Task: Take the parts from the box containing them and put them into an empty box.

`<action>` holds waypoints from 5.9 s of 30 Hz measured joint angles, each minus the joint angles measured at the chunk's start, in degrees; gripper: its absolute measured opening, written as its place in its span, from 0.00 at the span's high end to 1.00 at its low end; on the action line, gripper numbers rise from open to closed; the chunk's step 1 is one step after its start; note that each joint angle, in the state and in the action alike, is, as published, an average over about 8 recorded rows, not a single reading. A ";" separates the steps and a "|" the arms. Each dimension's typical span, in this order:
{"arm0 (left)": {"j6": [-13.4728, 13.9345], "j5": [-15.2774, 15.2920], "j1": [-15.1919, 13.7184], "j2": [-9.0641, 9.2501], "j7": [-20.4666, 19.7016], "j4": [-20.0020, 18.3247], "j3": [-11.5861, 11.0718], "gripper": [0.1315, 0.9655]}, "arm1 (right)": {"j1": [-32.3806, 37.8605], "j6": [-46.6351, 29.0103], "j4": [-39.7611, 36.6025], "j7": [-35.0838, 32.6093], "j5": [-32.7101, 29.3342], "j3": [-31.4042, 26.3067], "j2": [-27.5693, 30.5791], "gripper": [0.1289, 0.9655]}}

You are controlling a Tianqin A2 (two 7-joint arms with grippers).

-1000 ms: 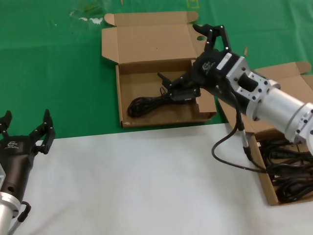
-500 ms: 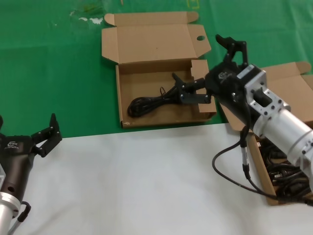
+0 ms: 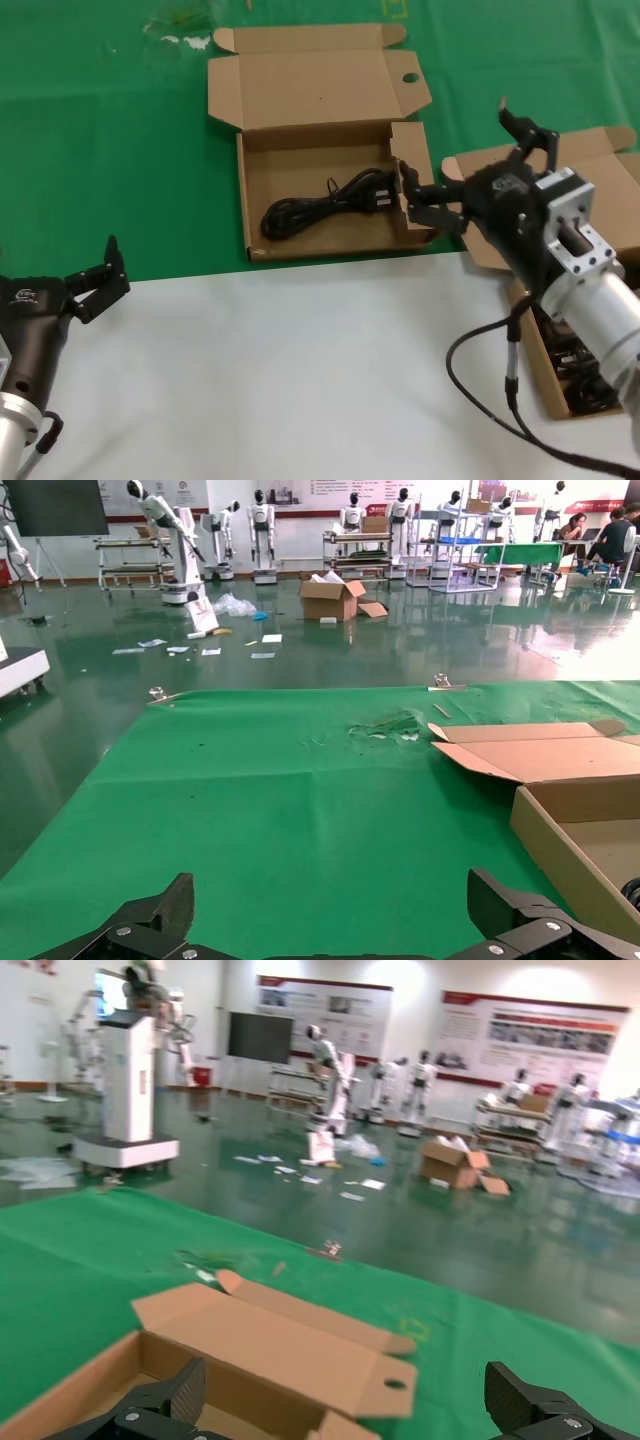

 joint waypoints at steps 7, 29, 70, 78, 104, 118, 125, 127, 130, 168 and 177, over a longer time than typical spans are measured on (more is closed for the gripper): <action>0.00 0.00 0.00 0.00 0.01 0.00 0.00 0.01 | -4.02 4.01 0.64 -0.93 3.22 1.95 -1.00 0.00; 0.00 0.00 0.00 0.00 0.01 0.00 0.00 0.00 | -10.89 10.85 1.72 -2.53 8.72 5.26 -2.71 0.00; 0.00 0.00 0.00 0.00 0.01 0.00 0.00 0.00 | -10.89 10.85 1.72 -2.53 8.72 5.26 -2.71 0.00; 0.00 0.00 0.00 0.00 0.03 0.00 0.00 0.00 | -10.89 10.85 1.72 -2.53 8.72 5.26 -2.71 0.00; 0.00 0.00 0.00 0.00 0.01 0.00 0.00 0.00 | -10.89 10.85 1.72 -2.53 8.72 5.26 -2.71 0.00; 0.00 0.00 0.00 0.00 0.01 0.00 0.00 0.00 | -10.89 10.85 1.72 -2.53 8.72 5.26 -2.71 0.00; 0.00 0.00 0.00 0.00 0.01 0.00 0.00 0.00 | -10.89 10.85 1.72 -2.53 8.72 5.26 -2.71 0.00; 0.00 0.00 0.00 0.00 0.01 0.00 0.00 0.00 | -10.89 10.85 1.72 -2.53 8.72 5.26 -2.71 0.00; 0.00 0.00 0.00 0.00 0.00 0.00 0.00 0.00 | -10.89 10.85 1.72 -2.53 8.72 5.26 -2.71 0.00; 0.00 0.00 0.00 0.00 0.02 0.00 0.00 0.00 | -10.89 10.85 1.72 -2.53 8.72 5.26 -2.71 0.00; 0.00 0.00 0.00 0.00 0.03 0.00 0.00 0.00 | -10.89 10.85 1.72 -2.53 8.72 5.26 -2.71 0.00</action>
